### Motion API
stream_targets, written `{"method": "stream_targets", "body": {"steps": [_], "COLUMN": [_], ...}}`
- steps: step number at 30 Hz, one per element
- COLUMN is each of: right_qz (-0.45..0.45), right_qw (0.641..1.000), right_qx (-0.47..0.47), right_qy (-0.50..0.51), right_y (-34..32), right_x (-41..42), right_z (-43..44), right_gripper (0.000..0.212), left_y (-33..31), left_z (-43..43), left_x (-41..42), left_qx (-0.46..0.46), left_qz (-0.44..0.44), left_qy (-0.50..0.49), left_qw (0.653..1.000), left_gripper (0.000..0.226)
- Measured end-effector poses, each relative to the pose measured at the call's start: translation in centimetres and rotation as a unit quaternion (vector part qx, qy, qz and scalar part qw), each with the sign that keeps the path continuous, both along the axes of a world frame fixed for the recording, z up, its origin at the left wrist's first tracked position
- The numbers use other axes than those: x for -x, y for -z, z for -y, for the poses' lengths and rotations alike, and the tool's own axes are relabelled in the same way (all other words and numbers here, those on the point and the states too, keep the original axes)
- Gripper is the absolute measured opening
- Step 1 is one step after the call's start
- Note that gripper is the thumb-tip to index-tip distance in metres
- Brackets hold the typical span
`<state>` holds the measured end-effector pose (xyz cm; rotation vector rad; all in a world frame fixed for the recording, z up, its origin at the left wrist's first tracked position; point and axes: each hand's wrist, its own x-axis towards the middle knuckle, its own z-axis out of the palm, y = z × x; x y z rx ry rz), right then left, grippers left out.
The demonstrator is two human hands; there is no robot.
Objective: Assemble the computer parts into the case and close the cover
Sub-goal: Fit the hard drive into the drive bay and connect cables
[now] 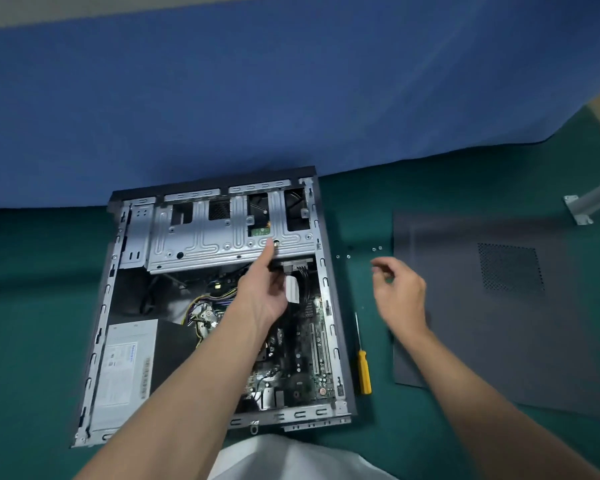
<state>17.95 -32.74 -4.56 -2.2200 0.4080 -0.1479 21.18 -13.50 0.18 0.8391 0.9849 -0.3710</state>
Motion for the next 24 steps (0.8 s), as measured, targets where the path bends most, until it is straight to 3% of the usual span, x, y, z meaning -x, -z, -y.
{"method": "stream_targets", "body": {"steps": [5, 12, 24], "right_qz": [-0.115, -0.154, -0.198], "right_qw": [0.990, 0.970, 0.949], "right_qx": [0.034, 0.081, 0.160], "right_qy": [-0.072, -0.167, -0.187], "right_y": [3.4, 6.1, 7.2], "right_x": [-3.6, -7.4, -8.5], "right_z": [2.6, 1.3, 0.3], "right_gripper": [0.020, 0.017, 0.016], "left_y": [1.6, 2.9, 4.0], "left_z": [0.7, 0.5, 0.5], "left_x": [-0.7, -0.6, -1.2], "left_qx": [-0.041, 0.005, 0.084], "left_qz": [-0.033, 0.005, 0.008], "left_qy": [-0.033, -0.086, -0.134], "left_qw": [0.998, 0.996, 0.987], "left_gripper": [0.025, 0.022, 0.033]}}
